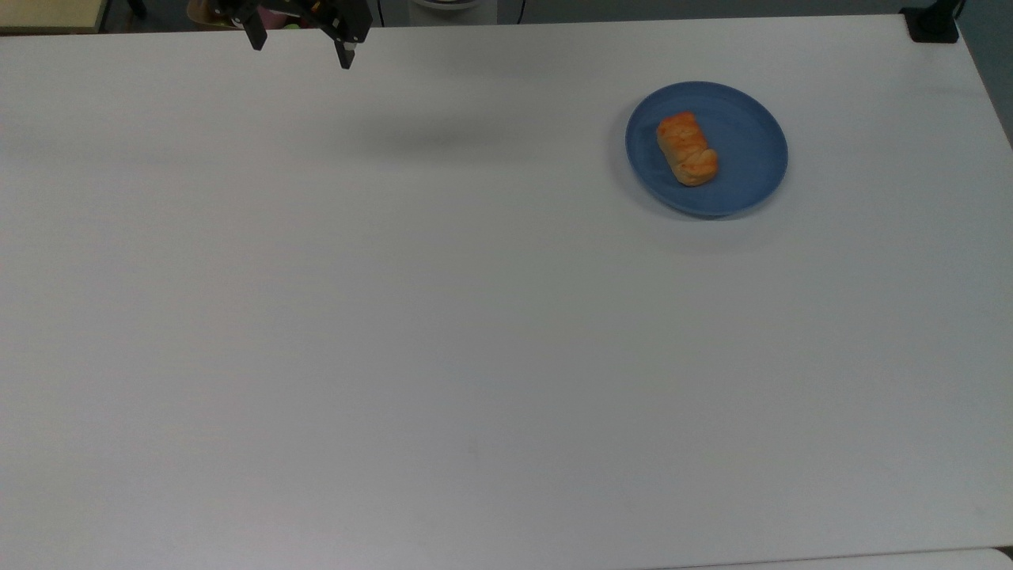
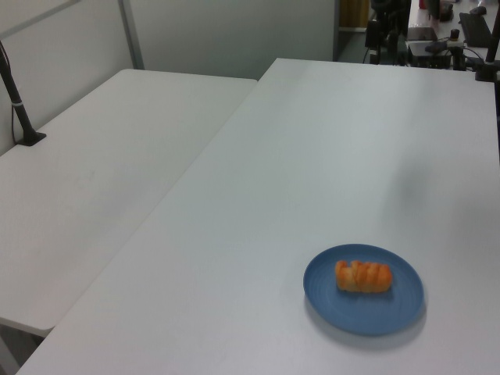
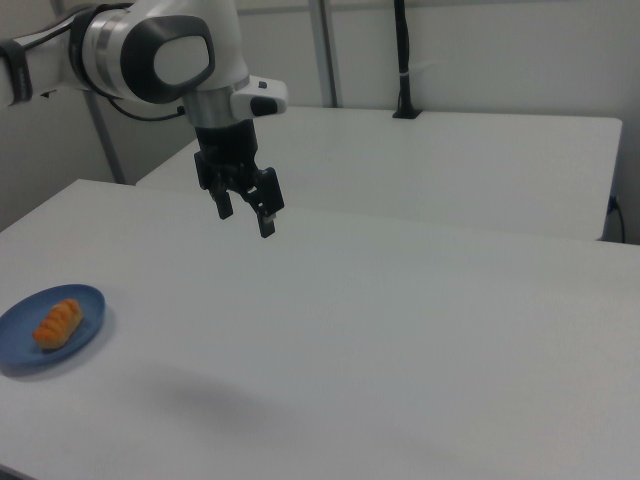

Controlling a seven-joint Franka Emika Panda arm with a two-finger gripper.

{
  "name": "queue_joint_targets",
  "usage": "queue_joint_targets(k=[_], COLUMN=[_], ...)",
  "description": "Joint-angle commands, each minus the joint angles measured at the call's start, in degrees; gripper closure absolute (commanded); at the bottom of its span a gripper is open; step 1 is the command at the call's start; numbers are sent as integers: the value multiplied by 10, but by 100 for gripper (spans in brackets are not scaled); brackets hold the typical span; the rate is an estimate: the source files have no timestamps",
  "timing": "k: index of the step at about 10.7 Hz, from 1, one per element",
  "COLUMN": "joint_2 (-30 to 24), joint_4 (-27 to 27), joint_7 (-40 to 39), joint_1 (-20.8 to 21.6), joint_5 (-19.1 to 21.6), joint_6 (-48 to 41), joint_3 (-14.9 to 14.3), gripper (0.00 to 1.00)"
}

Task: Put the bread on the table
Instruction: 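Move the gripper over the orange bread roll on the blue plate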

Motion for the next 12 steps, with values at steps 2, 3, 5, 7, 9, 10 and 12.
queue_joint_targets(k=[2, 3, 5, 7, 9, 10, 12], joint_2=[-10, -12, -12, -11, -9, -7, 5], joint_4=[-6, -6, -5, -5, -9, -17, -28], joint_7=[0, 2, 24, 74, 124, 147, 182], joint_1=[0, 1, 1, 1, 6, 9, 10], joint_5=[14, 15, 15, 14, 14, 13, 14], joint_6=[-15, -15, -12, -15, -16, -15, -8], joint_3=[8, 14, 60, 115, 175, 205, 261], gripper=[0, 0, 0, 0, 0, 0, 0])
